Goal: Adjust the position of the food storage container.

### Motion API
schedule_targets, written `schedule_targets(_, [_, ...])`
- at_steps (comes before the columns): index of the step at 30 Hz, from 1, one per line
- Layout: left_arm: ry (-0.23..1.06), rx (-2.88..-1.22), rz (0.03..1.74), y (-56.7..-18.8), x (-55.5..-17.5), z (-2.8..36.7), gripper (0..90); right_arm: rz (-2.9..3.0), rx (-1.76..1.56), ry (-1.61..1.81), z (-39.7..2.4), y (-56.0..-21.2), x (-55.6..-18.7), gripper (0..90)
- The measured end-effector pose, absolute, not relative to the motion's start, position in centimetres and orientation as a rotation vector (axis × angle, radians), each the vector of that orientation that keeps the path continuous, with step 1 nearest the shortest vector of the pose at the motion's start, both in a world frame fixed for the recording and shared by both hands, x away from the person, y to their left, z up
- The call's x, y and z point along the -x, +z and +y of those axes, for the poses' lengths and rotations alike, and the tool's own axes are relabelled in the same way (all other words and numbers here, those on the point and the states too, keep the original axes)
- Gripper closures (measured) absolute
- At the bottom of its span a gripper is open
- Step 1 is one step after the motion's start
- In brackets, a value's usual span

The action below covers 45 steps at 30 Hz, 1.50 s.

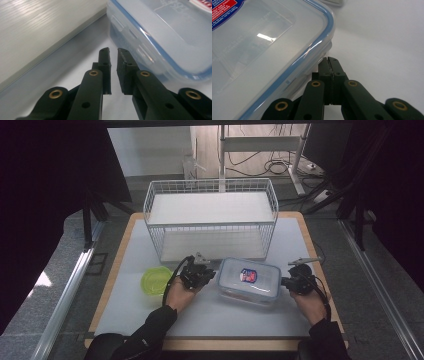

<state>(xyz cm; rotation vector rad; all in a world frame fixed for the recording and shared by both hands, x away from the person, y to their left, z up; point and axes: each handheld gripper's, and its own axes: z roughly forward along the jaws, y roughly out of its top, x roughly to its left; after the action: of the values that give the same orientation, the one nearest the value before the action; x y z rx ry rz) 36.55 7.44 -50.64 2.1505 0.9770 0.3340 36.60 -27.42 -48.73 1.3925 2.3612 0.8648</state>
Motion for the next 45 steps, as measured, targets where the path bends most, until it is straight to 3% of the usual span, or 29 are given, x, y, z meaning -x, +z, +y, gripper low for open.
schedule_targets(4, [0.397,-2.176,1.006,-51.0,-36.5,8.1,84.0,2.399,-1.341,0.873,-25.7,-48.9,-37.1,89.8])
schedule_targets(9, [0.378,-2.162,1.060,-51.0,-35.8,9.0,90.0,2.420,-1.304,0.876,-23.9,-48.9,-37.4,89.9])
schedule_targets(17, [0.406,-2.179,1.117,-50.7,-33.5,10.7,90.0,2.469,-1.246,0.869,-22.0,-49.4,-37.6,90.0])
schedule_targets(23, [0.322,-2.151,1.129,-50.6,-32.0,12.5,88.0,2.486,-1.192,0.855,-20.6,-49.4,-37.9,89.9])
schedule_targets(25, [0.332,-2.118,1.140,-50.1,-31.7,13.6,85.6,2.484,-1.181,0.844,-20.5,-49.3,-37.8,89.8])
schedule_targets(30, [0.327,-2.023,1.208,-49.2,-31.7,16.4,90.0,2.439,-1.229,0.906,-22.0,-48.6,-37.5,89.7])
schedule_targets(45, [0.357,-2.019,1.299,-49.5,-32.5,18.6,90.0,2.430,-1.216,0.929,-22.9,-48.2,-36.5,88.1])
